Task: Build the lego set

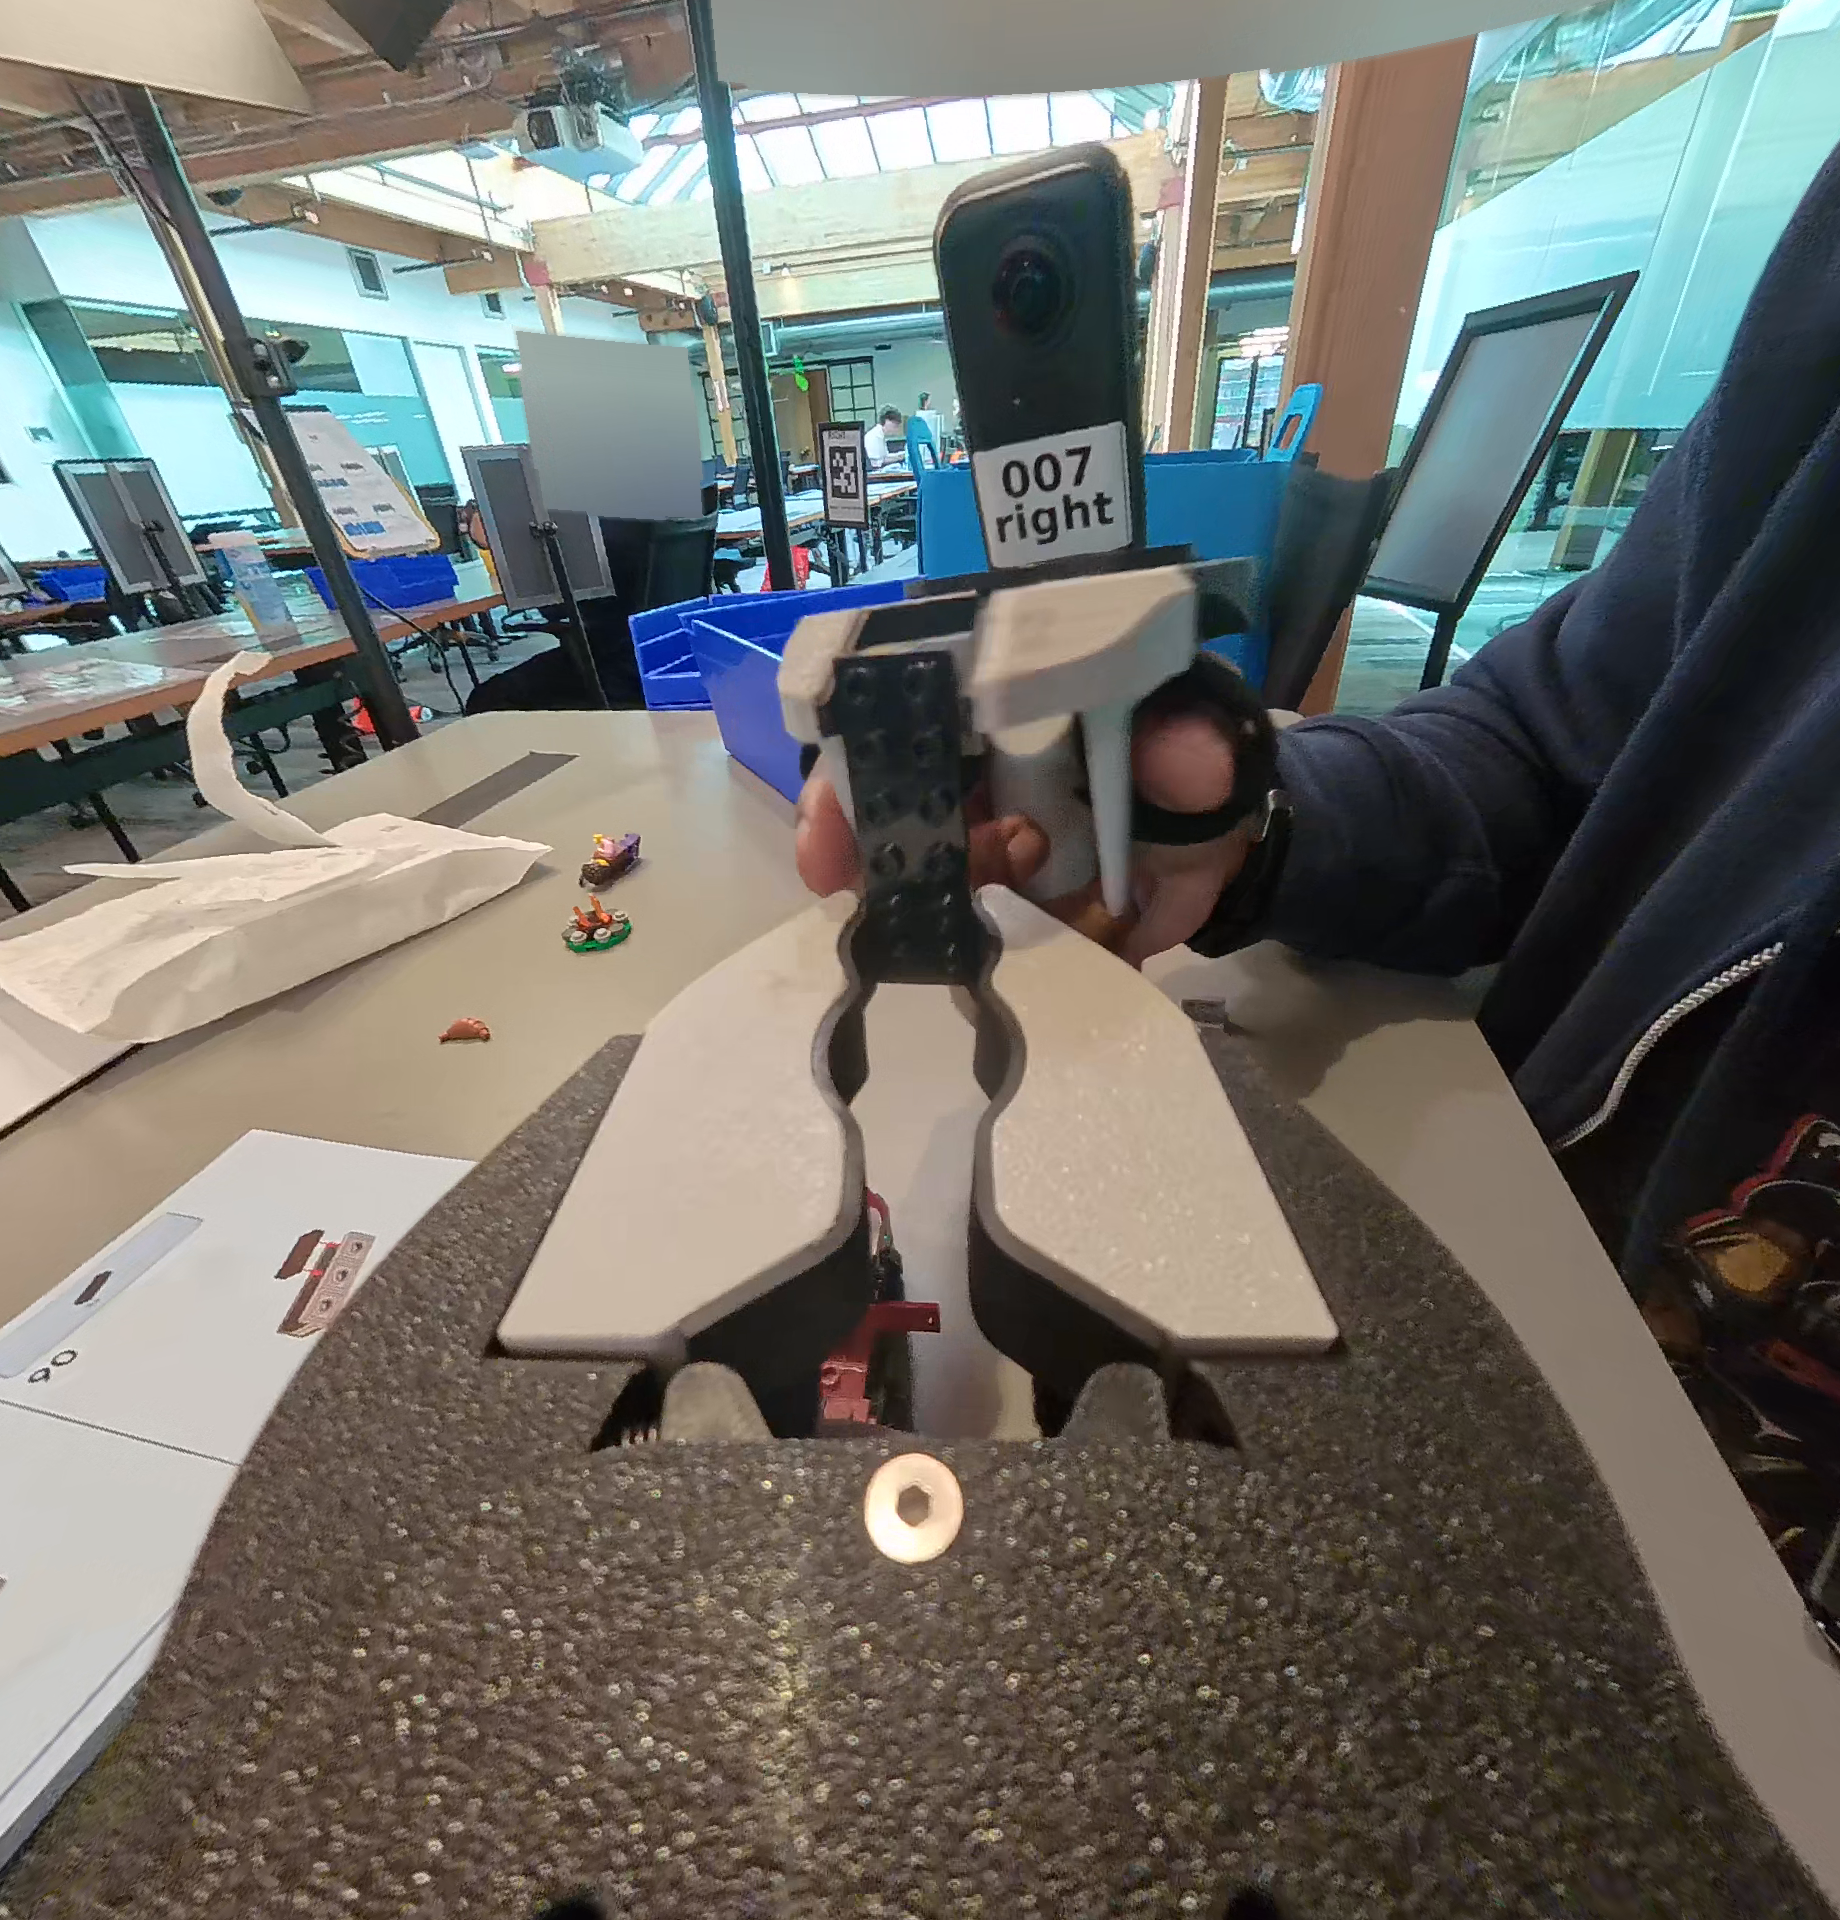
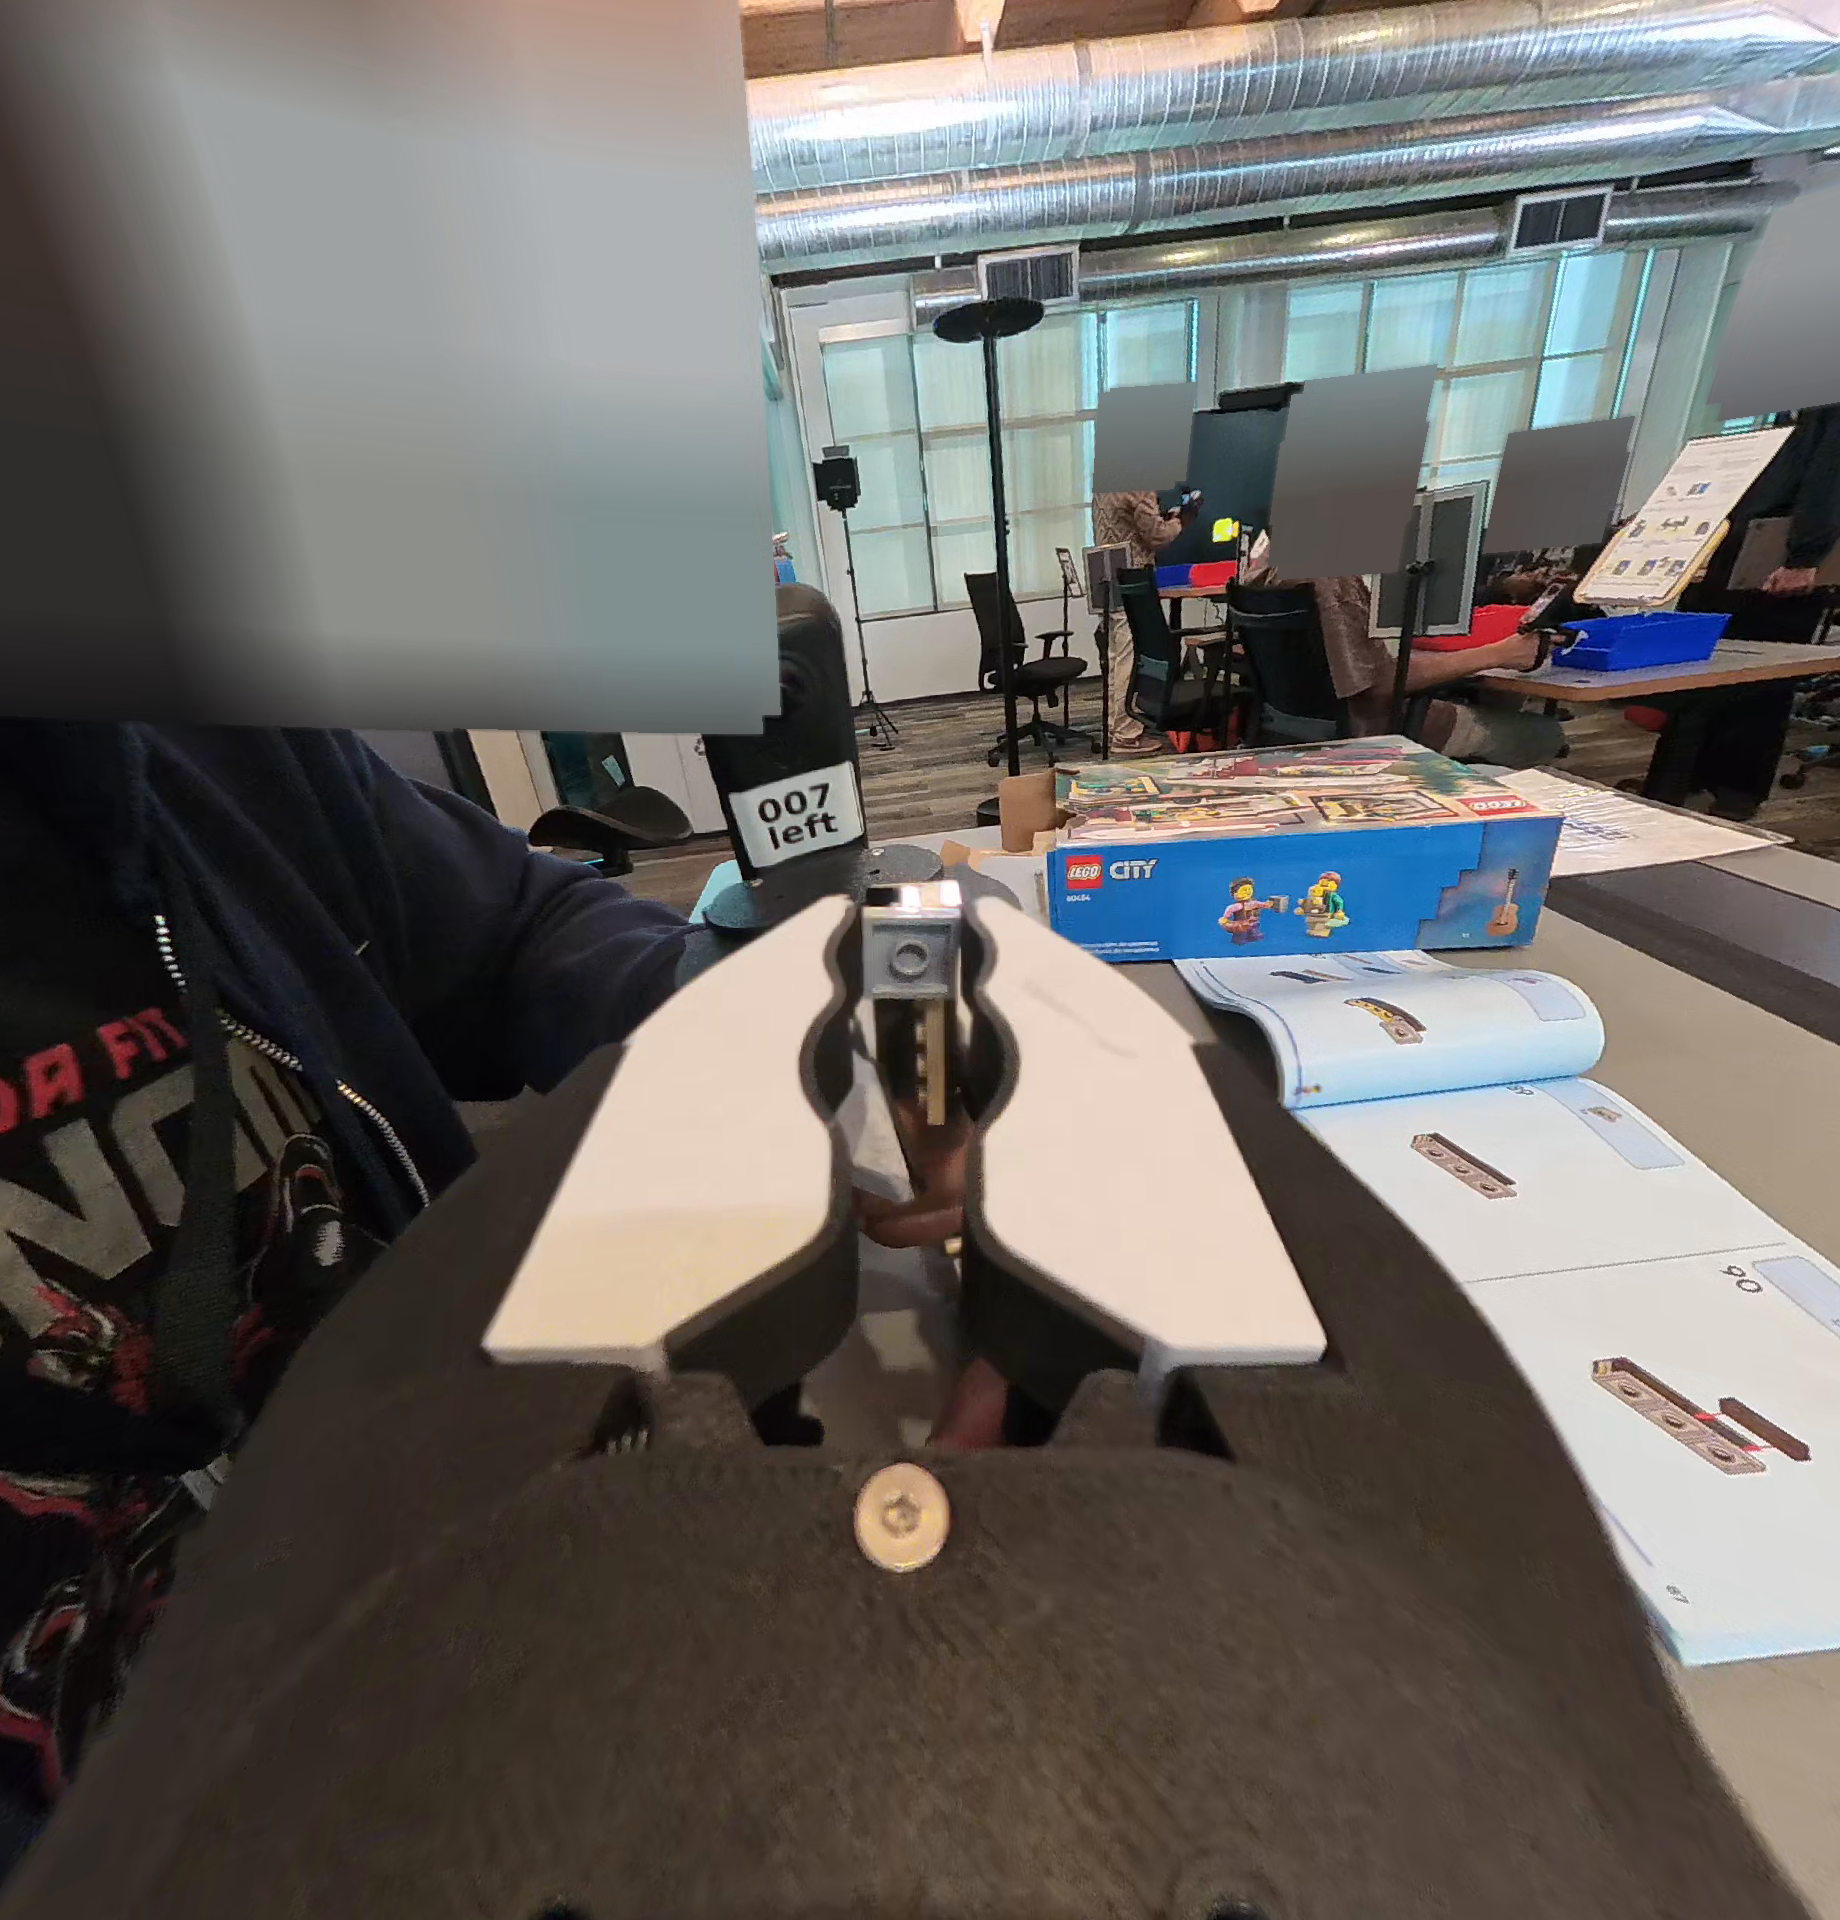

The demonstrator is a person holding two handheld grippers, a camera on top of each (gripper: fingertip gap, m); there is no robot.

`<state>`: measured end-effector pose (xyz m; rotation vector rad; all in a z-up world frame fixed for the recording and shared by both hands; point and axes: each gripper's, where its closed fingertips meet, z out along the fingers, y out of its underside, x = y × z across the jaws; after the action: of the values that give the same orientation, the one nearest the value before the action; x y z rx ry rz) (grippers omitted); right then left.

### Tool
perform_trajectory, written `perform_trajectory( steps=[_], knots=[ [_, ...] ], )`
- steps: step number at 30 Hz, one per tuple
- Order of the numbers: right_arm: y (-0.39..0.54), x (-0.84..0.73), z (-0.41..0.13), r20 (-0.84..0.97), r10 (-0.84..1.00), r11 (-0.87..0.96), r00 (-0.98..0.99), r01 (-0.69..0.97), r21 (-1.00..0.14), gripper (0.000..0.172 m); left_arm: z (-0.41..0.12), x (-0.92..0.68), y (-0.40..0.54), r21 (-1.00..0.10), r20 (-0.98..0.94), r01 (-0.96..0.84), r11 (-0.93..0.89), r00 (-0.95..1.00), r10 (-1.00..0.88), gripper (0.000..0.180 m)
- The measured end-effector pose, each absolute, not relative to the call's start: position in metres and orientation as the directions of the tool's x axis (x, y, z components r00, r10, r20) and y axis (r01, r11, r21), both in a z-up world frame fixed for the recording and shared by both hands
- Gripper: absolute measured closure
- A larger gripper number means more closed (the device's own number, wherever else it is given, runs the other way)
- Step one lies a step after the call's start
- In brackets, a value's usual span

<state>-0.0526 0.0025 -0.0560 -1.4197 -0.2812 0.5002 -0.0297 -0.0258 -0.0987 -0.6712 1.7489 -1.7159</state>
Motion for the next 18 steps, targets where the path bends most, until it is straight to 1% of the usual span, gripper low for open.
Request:
perform_trajectory(
  steps=[6, 10, 14, 18],
  knots=[
    [0.003, -0.051, -0.059, -0.107, 0.483, 0.056, 0.869, -0.153, -0.987, 0.155, -0.101, -0.030, -0.027, -0.999, -0.044, 0.024, 0.039, -0.716, -0.696, 0.164],
    [0.003, -0.050, -0.061, -0.160, 0.501, 0.014, 0.851, -0.193, -0.981, 0.155, -0.103, -0.033, -0.028, -0.998, -0.044, 0.008, 0.057, -0.749, -0.661, 0.162],
    [0.003, -0.052, -0.067, -0.219, 0.524, -0.065, 0.823, -0.217, -0.974, 0.155, -0.108, -0.038, -0.029, -0.992, -0.090, 0.014, 0.127, -0.782, -0.617, 0.159],
    [0.002, -0.048, -0.075, -0.277, 0.516, -0.168, 0.811, -0.222, -0.961, 0.155, -0.112, -0.039, -0.027, -0.990, -0.086, 0.000, 0.142, -0.794, -0.602, 0.159]
  ],
)
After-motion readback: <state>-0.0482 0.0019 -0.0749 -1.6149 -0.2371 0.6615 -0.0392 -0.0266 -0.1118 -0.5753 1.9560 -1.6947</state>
